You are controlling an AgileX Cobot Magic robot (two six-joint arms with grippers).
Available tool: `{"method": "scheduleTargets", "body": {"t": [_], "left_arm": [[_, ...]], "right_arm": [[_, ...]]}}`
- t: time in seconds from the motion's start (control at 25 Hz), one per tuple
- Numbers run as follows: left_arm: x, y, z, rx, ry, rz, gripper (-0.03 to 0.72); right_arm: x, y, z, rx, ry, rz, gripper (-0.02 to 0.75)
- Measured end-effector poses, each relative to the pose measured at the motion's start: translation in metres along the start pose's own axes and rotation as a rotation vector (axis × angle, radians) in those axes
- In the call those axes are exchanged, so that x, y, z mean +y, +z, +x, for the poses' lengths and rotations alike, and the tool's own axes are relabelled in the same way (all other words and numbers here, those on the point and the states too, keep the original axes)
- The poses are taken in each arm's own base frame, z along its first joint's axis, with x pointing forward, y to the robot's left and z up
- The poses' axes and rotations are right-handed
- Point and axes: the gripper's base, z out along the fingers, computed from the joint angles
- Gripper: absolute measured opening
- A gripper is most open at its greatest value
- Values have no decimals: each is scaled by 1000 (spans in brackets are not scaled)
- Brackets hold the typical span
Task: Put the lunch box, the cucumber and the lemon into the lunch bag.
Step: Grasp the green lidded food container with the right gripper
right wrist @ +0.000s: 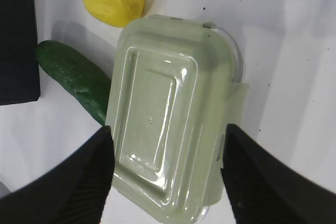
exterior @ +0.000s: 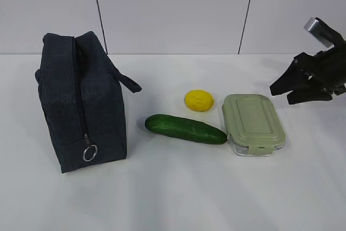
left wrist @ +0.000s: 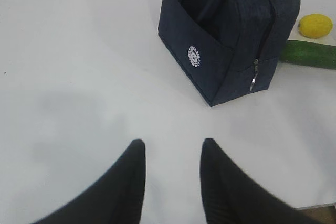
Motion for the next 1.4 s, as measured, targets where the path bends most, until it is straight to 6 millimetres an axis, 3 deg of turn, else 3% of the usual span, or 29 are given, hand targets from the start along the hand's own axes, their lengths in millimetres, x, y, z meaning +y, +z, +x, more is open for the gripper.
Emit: {"method": "scheduleTargets", "body": {"t": [0.4, 0.96, 1.4], "left_arm": [[0, 0, 0, 0, 0, 0, 240], [0, 0, 0, 0, 0, 0, 240], [0, 0, 0, 0, 0, 0, 240]], "right_arm": [[-21, -10, -1, -64, 23, 8, 508], [-46, 25, 10, -3, 62, -112, 540], [-49, 32, 10, -23, 60, -144, 550]]}}
